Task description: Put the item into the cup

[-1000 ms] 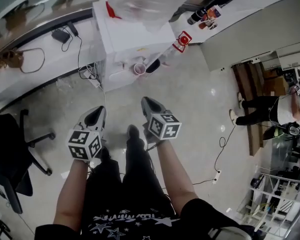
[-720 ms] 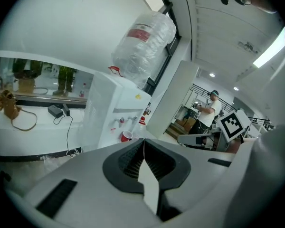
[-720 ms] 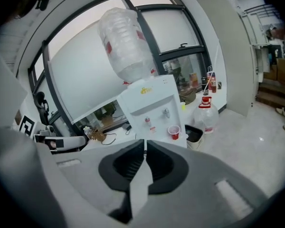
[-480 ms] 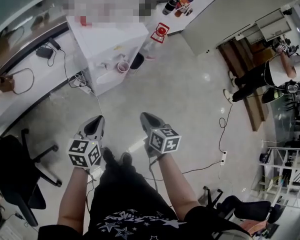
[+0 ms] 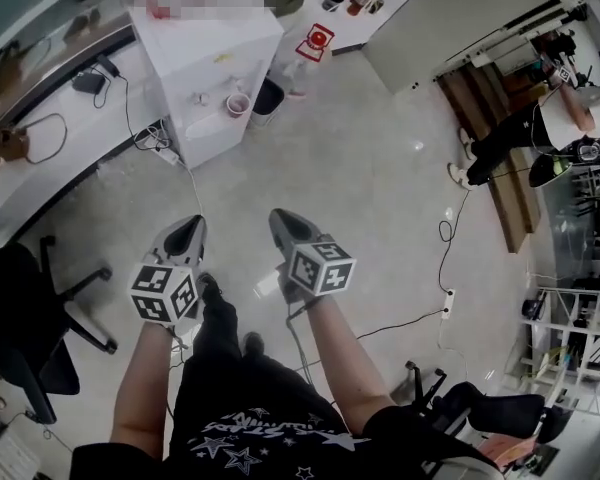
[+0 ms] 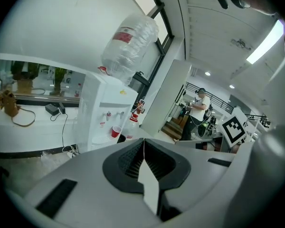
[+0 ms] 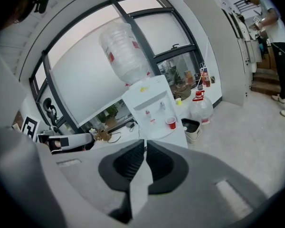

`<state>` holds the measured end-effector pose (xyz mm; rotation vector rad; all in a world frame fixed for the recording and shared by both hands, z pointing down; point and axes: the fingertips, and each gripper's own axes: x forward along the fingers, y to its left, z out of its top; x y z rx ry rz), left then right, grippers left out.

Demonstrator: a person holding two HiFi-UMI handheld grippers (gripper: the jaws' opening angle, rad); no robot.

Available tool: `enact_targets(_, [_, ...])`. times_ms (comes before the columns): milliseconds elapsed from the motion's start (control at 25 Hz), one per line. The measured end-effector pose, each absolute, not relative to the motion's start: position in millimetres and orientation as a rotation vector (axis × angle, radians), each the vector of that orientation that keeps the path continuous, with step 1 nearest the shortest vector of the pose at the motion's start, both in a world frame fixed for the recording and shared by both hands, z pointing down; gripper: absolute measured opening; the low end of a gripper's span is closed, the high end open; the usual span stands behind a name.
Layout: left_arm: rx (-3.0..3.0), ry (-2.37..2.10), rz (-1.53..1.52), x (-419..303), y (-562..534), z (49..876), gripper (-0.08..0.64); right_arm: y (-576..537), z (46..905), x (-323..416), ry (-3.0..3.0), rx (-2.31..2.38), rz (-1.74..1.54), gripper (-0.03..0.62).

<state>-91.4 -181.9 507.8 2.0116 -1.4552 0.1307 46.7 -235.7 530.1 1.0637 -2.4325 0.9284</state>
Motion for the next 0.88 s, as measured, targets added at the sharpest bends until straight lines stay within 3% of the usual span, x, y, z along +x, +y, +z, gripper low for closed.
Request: enact_targets(880, [2.104,-1.565,0.071,24.1,-27.7,423.6,0.009,-78.0,442.8,144.4,-2.623,0.974,0.866,0.014])
